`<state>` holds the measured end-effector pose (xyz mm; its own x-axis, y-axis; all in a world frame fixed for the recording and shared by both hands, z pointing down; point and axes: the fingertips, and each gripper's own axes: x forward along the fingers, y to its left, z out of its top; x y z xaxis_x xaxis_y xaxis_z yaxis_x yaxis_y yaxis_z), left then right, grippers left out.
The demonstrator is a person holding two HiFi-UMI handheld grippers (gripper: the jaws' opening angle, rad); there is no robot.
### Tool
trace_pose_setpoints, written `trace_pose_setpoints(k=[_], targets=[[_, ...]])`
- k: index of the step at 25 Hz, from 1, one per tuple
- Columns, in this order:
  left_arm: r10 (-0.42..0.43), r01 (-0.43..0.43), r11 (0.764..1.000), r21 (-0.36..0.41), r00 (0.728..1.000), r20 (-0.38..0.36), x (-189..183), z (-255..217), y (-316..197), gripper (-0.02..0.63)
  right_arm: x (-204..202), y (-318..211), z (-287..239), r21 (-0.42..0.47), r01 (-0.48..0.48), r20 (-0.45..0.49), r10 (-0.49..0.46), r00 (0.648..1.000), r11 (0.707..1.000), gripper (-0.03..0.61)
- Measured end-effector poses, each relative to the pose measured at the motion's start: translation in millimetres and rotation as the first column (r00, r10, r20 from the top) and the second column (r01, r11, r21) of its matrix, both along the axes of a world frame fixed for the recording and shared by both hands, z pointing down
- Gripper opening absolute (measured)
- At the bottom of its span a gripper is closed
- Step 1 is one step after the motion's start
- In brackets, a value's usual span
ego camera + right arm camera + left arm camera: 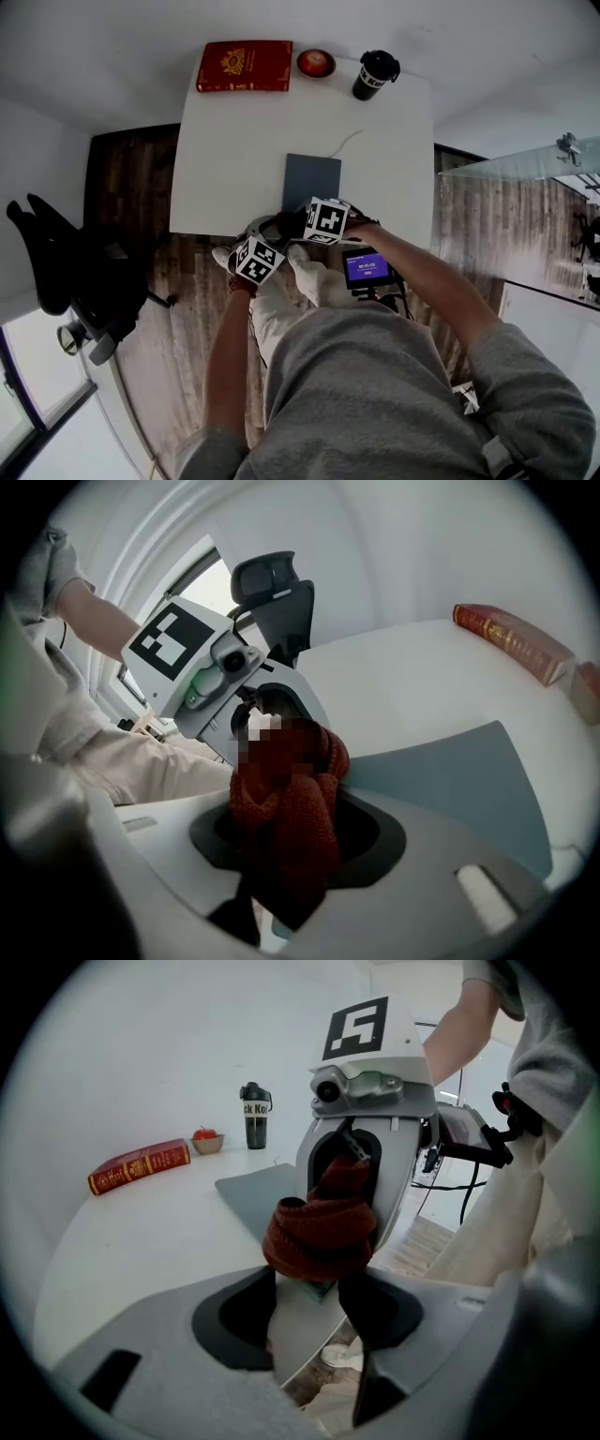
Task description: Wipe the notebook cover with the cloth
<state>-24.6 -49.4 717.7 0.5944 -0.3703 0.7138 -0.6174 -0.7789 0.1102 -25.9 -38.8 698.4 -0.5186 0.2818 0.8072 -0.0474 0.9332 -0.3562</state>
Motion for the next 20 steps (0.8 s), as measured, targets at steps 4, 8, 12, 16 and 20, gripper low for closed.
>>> trace_pose_setpoints(k=[4, 8, 12, 16, 20], targets=[[0.000, 0.000, 1.000, 0.000, 1.000, -0.003, 0.2, 0.1, -0.4, 0.208, -2.7, -18.3, -18.6, -0.001, -0.036, 0.078, 0.036, 0.996, 0.999, 0.179], [-0.002, 0.002, 1.000, 0.004, 1.000, -0.001, 0.0, 0.6, -0.7, 0.209, 0.5, -73.5, -43.3, 0.106, -0.128, 0.141, 0.112, 0.984, 0.986, 0.179], [-0.002, 0.002, 1.000, -0.003, 1.000, -0.004, 0.6, 0.9, -0.4, 0.209, 19.3, -133.5, -43.9, 0.226, -0.219, 0.128, 0.194, 0.973, 0.949, 0.181], [-0.005, 0.005, 1.000, -0.005, 1.000, -0.007, 0.8, 0.0, 0.9, 0.209, 39.4, -163.0, -25.0, 0.295, -0.225, 0.059, 0.217, 0.974, 0.929, 0.181], [-0.006, 0.006, 1.000, -0.007, 1.000, -0.009, 1.7, -0.8, 0.4, 0.209, 51.5, -182.6, -11.0, 0.305, -0.269, 0.032, 0.273, 0.962, 0.913, 0.181]])
